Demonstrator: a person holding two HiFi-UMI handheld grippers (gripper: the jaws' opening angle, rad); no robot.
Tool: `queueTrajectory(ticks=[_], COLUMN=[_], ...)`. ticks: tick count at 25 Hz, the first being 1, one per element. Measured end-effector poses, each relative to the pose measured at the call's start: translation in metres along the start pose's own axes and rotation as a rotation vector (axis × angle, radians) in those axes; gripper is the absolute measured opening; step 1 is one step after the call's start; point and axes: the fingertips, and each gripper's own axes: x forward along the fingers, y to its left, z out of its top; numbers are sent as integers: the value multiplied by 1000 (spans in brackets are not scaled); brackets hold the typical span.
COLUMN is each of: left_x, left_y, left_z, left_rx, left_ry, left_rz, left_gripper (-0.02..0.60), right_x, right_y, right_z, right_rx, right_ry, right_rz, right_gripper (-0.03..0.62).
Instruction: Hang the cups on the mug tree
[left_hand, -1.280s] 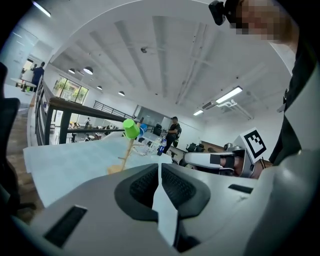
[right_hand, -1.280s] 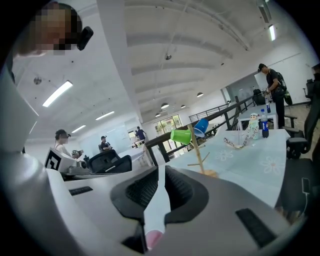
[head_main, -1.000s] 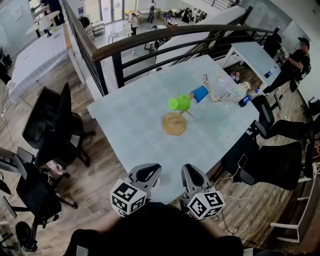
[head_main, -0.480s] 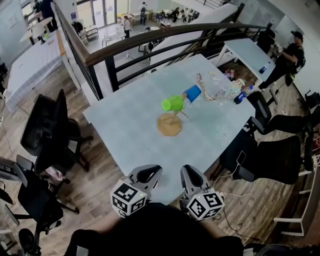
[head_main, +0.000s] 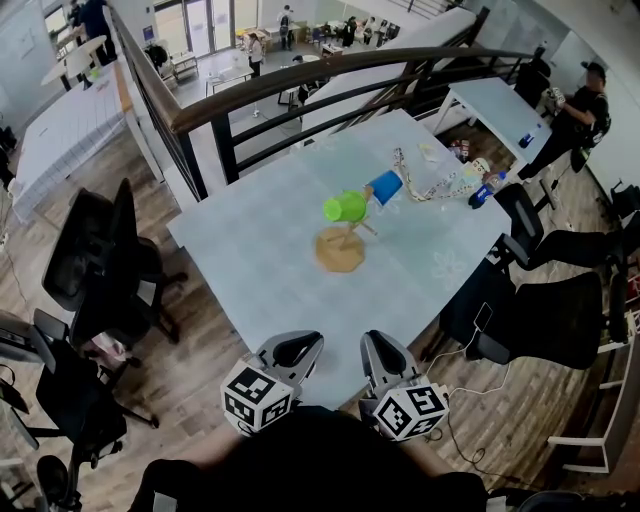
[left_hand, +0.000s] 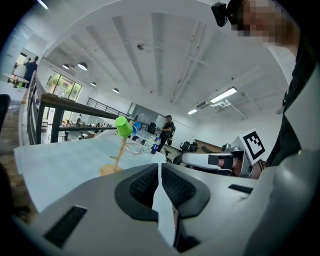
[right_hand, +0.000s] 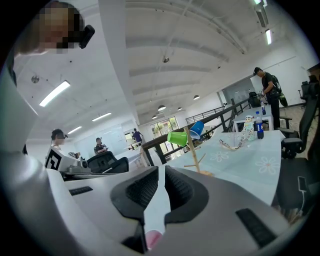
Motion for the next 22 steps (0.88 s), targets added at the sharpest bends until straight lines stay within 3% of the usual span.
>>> queueTrajectory(ticks=[22], left_x=[-3], left_y=[-4], left_z=[1], left_rx=[12], left_ry=[2], left_rz=[-5], left_gripper=[32], right_x=[-3], right_y=[-1], right_z=[4], right_rx=[4], right_ry=[-11], right_rz=[0], right_gripper=[61])
